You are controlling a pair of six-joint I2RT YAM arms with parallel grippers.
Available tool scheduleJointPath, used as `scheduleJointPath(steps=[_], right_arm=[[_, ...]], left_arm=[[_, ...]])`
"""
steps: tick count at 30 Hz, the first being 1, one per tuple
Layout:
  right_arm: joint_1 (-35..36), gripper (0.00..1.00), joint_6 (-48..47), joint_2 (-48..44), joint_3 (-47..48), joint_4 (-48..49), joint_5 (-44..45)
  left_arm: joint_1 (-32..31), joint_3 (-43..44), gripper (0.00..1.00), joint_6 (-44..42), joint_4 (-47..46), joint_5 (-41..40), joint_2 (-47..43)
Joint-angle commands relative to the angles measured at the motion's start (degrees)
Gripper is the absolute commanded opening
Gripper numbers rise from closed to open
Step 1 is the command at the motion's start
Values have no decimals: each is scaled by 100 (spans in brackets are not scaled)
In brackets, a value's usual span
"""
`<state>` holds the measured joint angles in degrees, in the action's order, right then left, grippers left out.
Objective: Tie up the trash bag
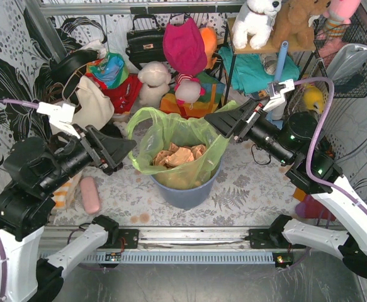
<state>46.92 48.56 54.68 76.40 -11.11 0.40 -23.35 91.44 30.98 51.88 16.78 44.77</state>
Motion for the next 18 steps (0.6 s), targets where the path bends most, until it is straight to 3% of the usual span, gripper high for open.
scheduleJointPath(steps=[1,5,10,14,18], right_arm=[[21,74,-113,-112,204,208,49],[26,73,-113,-104,259,165,49],[24,72,-108,-51,292,203,-19],[20,69,-173,-60,205,387,-78],[19,68,-339,-44,123,1037,-264]], left_arm=[[8,-388,76,75,-98,40,107],[6,-891,76,429,-972,861,19],[7,-1815,76,1383,-3092,1826,-273],[8,-2277,76,1925,-4757,2094,-390],[6,-2124,76,1975,-5355,2179,-149]])
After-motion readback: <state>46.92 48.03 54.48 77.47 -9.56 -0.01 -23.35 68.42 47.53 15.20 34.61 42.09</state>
